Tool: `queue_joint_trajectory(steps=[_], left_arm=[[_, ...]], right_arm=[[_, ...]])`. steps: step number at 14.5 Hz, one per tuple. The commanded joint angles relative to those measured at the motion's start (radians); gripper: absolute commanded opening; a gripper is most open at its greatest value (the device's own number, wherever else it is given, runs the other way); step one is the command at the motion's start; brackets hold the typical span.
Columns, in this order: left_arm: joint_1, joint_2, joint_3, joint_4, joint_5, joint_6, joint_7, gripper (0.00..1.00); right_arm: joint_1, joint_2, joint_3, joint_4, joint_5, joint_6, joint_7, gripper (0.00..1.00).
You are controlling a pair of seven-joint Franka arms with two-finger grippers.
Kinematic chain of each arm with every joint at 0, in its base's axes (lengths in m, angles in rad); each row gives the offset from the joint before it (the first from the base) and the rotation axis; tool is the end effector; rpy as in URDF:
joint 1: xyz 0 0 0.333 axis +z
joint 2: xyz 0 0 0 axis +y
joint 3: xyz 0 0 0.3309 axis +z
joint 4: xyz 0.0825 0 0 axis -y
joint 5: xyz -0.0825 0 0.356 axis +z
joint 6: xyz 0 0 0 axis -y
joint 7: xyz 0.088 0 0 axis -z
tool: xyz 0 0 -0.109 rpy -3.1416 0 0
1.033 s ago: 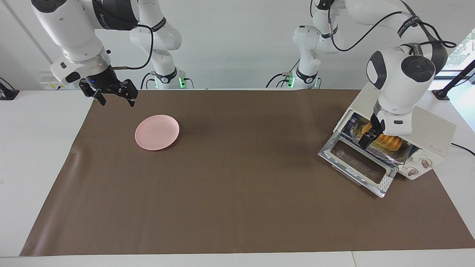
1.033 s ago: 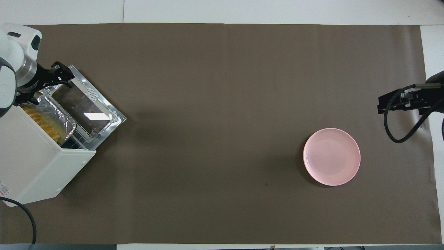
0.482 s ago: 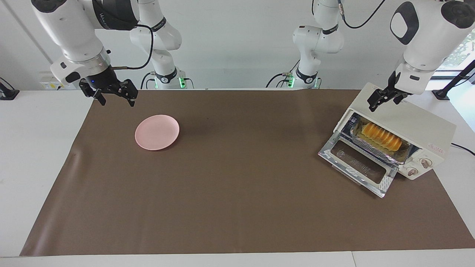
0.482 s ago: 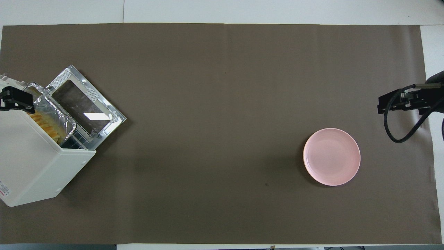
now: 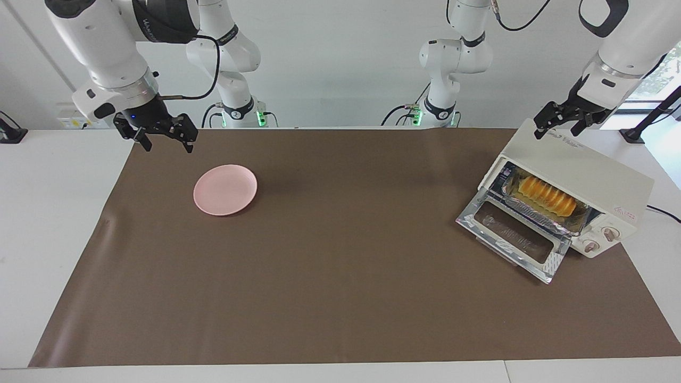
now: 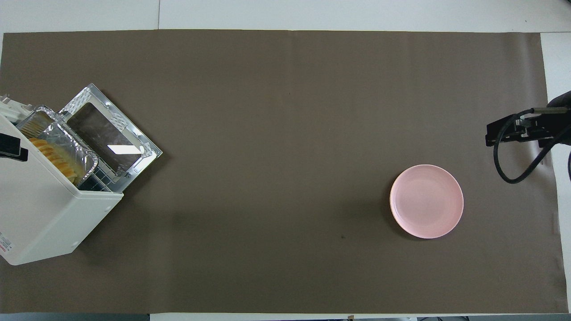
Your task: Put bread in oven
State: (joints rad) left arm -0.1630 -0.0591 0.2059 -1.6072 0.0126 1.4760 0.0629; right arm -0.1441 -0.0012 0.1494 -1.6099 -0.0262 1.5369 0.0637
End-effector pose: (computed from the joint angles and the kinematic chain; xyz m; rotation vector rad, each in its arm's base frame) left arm 0.4965 0.0264 0.6430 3.1360 -0.0315 -0.1149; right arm 0.5209 -0.0001 0.6179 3.1095 -0.0908 -0.1103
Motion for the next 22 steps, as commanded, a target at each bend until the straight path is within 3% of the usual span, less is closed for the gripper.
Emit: queue_joint_trajectory(steps=[1,6,10,22], left_arm=[[0.025,-0.013,-0.049,-0.005,-0.016,0.022,0.023,1.0],[0.031,0.007,-0.086,0.033,-0.007,-0.017,0.029,1.0],[0.031,0.041,-0.097,0.038,-0.017,0.023,0.034,1.0],[0.033,0.038,-0.112,0.032,-0.019,0.061,0.035,1.0]], right_arm=[[-0.012,-0.02,0.009,-0.021,0.002,-0.004,-0.021,1.0],[-0.012,-0.02,0.009,-0.021,0.002,-0.004,-0.021,1.0],[-0.012,-0.02,0.009,-0.021,0.002,-0.006,-0.021,1.0],[-0.012,-0.02,0.009,-0.021,0.002,-0.006,-0.021,1.0]])
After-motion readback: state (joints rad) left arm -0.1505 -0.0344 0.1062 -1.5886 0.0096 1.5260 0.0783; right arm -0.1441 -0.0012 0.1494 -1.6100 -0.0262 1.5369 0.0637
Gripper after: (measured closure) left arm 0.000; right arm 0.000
